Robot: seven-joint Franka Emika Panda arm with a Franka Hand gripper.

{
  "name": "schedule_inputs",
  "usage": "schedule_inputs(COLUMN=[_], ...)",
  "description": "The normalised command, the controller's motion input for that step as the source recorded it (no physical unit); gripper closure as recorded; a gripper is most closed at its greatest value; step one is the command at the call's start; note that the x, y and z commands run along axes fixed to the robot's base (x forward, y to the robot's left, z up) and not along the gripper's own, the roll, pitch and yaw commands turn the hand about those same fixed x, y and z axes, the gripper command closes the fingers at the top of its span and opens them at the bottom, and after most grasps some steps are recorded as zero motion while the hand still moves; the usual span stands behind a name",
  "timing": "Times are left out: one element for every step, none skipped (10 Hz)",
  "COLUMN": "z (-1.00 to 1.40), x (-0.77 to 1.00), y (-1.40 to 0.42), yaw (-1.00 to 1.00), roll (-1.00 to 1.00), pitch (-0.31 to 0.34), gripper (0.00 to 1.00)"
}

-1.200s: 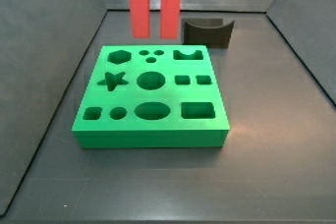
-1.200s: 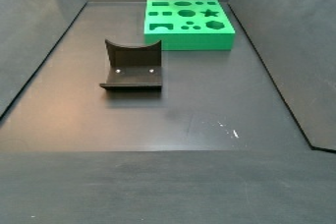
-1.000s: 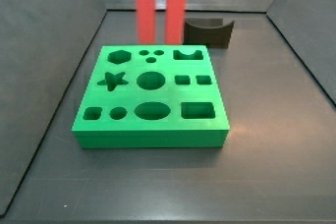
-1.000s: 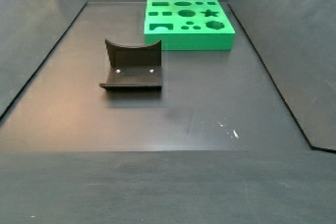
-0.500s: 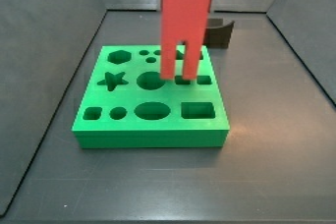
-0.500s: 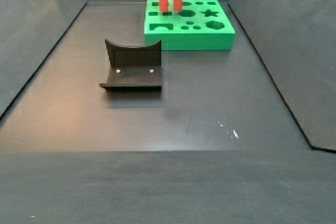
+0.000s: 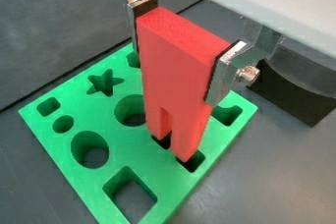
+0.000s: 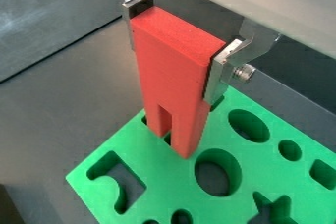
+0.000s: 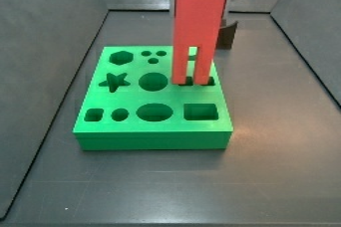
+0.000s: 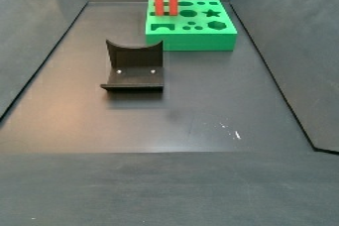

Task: Insert the double-square object.

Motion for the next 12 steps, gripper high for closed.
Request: schedule_inputs(z=[-0.38,-0.37,-0.37,-0.38,-0.39,-0.38,-0.37,-0.30,-0.25,-0.21,-0.11,0.00], x=[0.43,0.41,0.37,0.37,0.36,0.38,0.37,0.26,0.13,0.03,0.00,0.00], y=[-0.06,-0.06,-0.05,-0.05,-0.04,-0.03,-0.02,0.00,0.00,0.00,0.00,0.00], yaw=[0.00,0.00,0.00,0.00,0.00,0.00,0.00,0.00,0.00,0.00,0.00,0.00], roll=[0.11,0.10,0.11,0.11,0.10,0.08,0.07,0.05,0.03,0.02,0.00,0.02], pitch=[0.011,0.020,0.010,0.003,0.000,0.000,0.000,0.000,0.000,0.000,0.000,0.000], gripper=[1.00,1.00,1.00,1.00,1.00,1.00,1.00,1.00,1.00,1.00,1.00,1.00])
